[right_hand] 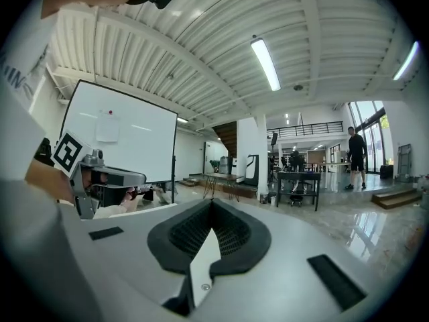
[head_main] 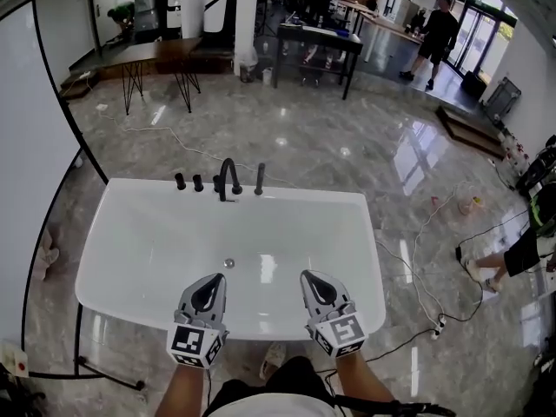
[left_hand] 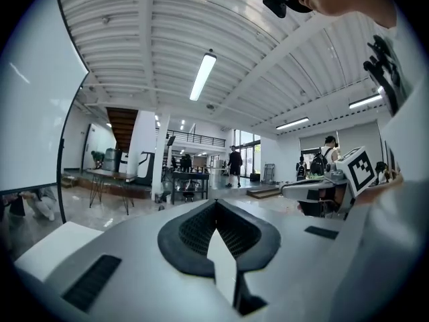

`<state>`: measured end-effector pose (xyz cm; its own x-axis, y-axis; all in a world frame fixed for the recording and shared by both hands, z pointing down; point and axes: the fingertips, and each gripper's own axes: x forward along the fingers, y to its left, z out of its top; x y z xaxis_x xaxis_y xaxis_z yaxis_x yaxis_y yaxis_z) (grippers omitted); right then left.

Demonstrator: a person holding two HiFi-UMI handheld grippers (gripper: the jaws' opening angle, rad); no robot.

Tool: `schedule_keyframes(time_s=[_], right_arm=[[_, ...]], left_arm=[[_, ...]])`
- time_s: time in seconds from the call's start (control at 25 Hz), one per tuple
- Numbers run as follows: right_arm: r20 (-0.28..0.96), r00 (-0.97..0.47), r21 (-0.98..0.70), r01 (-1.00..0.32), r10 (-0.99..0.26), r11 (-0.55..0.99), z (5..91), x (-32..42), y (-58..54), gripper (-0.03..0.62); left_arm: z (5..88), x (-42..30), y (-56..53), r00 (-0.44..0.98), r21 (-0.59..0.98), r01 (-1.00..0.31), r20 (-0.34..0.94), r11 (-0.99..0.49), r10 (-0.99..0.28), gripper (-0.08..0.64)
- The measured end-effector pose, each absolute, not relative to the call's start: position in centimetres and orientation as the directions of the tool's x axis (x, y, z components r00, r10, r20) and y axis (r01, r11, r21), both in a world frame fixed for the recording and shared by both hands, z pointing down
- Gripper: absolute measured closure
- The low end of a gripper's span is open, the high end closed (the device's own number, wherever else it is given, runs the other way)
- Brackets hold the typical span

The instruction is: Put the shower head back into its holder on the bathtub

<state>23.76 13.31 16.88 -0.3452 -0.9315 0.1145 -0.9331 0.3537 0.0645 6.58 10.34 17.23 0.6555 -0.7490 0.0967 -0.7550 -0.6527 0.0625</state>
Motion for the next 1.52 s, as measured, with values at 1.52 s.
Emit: schedule_keyframes(time_s=[1.52], right_arm=[[-0.038,-0.292,0.198,-0.94,-0.956,0.279,-0.3,30.5,35.5,0.581]], left_arm=[[2.6,12.6,34.3,0.69,-0.003,-0.724,0.011,-0.69,-0.724,0.541]])
